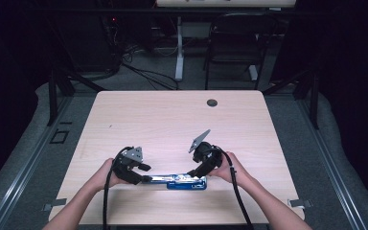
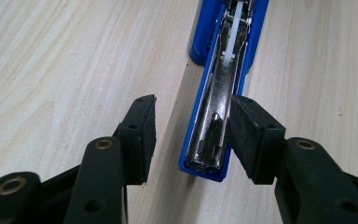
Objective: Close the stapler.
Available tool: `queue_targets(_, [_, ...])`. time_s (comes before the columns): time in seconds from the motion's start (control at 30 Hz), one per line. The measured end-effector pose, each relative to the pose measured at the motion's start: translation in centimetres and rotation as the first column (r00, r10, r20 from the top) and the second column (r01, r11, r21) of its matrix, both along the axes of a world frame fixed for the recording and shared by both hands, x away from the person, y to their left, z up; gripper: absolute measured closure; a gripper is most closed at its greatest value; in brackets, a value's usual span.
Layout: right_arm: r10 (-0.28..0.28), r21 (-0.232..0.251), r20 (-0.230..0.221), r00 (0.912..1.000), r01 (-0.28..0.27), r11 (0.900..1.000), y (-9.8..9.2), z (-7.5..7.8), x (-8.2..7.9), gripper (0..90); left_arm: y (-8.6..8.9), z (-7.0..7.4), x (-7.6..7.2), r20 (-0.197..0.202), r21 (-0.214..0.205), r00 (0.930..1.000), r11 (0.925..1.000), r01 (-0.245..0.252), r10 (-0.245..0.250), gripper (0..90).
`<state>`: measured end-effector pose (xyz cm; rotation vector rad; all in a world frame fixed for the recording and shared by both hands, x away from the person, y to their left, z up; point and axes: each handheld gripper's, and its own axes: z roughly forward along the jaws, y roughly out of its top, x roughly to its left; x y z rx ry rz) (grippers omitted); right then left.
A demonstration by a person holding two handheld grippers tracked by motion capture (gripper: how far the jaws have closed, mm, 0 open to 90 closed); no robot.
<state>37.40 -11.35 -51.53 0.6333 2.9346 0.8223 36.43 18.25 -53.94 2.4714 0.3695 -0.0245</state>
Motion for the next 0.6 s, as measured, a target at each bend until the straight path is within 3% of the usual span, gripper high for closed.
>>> queue_targets(0.17, [0.007, -0.002, 0.003, 1.0, -0.007, 1.0, 0.1, -0.1, 0.0, 41.5, 0.0, 0.1, 0.0, 0.003, 0.015, 1.0, 0.9999, 0.008, -0.008, 53.5])
queue_targets(0.27, [0.01, 0.002, 0.006, 0.9999, -0.01, 0.9999, 0.3, -0.1, -0.1, 46.5, 0.1, 0.0, -0.1, -0.002, 0.002, 0.9999, 0.9999, 0.012, -0.012, 55.6])
queue_targets(0.6, [0.082, 0.036, 0.016, 0.9965, -0.083, 0.9959, 2.5, -0.2, -1.0, 77.3, 0.1, 0.0, -0.1, -0.005, -0.004, 1.0, 1.0, 0.007, -0.007, 55.5])
